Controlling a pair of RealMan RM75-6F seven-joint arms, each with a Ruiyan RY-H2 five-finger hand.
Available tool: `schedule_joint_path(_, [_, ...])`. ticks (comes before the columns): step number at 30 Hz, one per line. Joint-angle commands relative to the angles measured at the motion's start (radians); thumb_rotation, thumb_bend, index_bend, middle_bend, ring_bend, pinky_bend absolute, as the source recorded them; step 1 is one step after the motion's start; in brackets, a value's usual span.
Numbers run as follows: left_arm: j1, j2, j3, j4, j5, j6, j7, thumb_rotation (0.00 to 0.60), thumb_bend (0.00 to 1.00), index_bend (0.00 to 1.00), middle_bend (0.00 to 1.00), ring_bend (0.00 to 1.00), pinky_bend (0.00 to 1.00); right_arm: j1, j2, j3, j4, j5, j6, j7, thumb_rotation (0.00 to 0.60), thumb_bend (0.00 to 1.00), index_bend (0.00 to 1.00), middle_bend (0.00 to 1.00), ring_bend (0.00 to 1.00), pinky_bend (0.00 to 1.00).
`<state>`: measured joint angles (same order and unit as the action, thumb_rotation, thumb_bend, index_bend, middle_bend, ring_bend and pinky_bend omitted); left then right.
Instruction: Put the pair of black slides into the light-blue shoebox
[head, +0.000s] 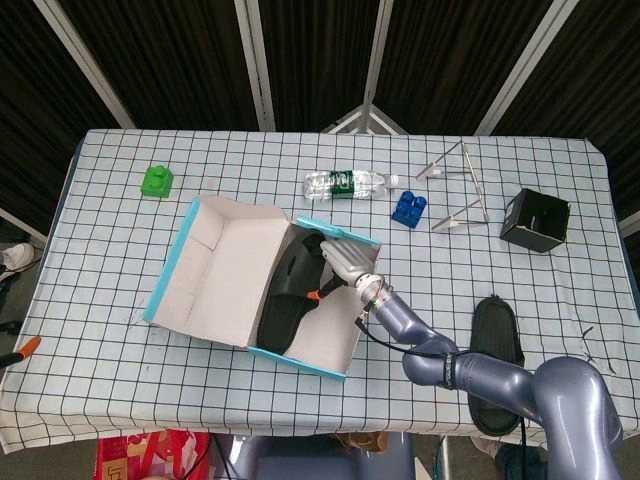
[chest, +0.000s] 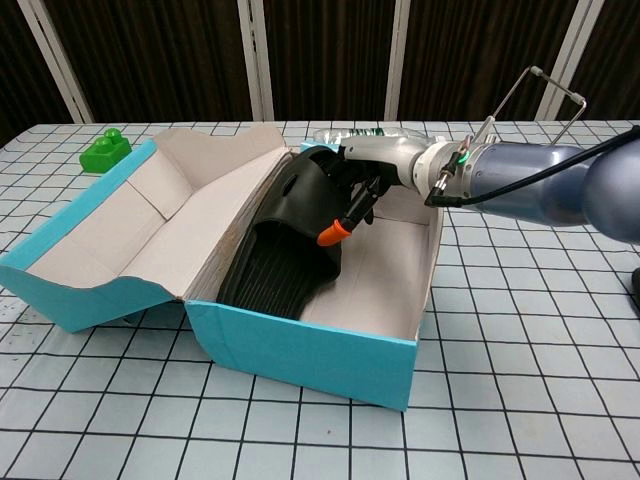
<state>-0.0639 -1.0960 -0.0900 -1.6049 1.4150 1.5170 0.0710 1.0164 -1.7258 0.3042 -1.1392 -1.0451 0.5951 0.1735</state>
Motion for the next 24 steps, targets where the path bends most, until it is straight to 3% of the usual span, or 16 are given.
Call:
schedule_joint_path(1, [0.0,0.0,0.0,0.0,0.0,0.001,-0.001,0.6,0.09,0.15,0.05,0.0,0.04,-0.002,-0.01,-0.004,0.006,-0.016,0.0,0.01,0.6,0.61,0.61,0.49,0.75,0.57])
schedule_joint_path(10, [-0.001,0.0,0.0,0.001,-0.002,-0.003,-0.002,0.6,0.09,0.15,0.05,0.0,0.04,-0.008,-0.012,-0.022,-0.021,-0.07,0.002,0.026,0.6,0.61,0.61,0.48,0.75,0.57])
schedule_joint_path(24, [0.003,0.003,0.0,-0.001,0.002,0.004,-0.007,0.6,0.09,0.15,0.05,0.0,0.04,0.005,-0.012,-0.06,0.003,-0.066,-0.039,-0.033,0.6,0.61,0.61,0.48,0.75,0.57])
